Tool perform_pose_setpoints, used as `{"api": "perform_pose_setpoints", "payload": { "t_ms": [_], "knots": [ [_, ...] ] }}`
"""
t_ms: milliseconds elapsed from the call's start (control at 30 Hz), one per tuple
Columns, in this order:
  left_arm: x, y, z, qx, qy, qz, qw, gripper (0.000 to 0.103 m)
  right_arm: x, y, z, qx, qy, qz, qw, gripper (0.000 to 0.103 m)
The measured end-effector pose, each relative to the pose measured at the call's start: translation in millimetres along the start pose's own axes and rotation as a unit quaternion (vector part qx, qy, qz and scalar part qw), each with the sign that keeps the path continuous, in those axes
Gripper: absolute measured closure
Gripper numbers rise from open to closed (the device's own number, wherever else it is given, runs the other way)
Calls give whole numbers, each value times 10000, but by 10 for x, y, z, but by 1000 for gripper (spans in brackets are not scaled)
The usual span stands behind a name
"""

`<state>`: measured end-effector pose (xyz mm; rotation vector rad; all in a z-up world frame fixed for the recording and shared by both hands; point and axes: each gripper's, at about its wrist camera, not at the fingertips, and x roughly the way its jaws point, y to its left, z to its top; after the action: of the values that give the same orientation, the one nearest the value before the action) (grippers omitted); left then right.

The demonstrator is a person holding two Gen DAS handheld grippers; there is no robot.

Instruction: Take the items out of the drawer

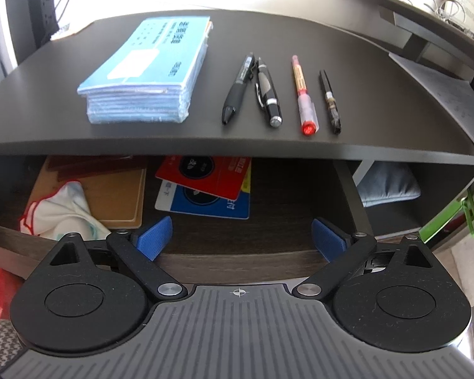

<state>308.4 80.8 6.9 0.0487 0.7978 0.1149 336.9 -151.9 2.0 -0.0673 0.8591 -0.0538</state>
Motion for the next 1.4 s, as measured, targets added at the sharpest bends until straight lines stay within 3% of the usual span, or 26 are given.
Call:
{"api": "perform_pose_setpoints", "payload": {
  "t_ms": [500,1400],
  "knots": [
    [-417,22,-438,50,132,-48,9999,9,-264,-25,-459,-16,149,73,9999,6],
    [-831,36,-826,163,180,-2,9997,11,-636,-54,-992,-43,466,189,9987,8]
  ]
}}
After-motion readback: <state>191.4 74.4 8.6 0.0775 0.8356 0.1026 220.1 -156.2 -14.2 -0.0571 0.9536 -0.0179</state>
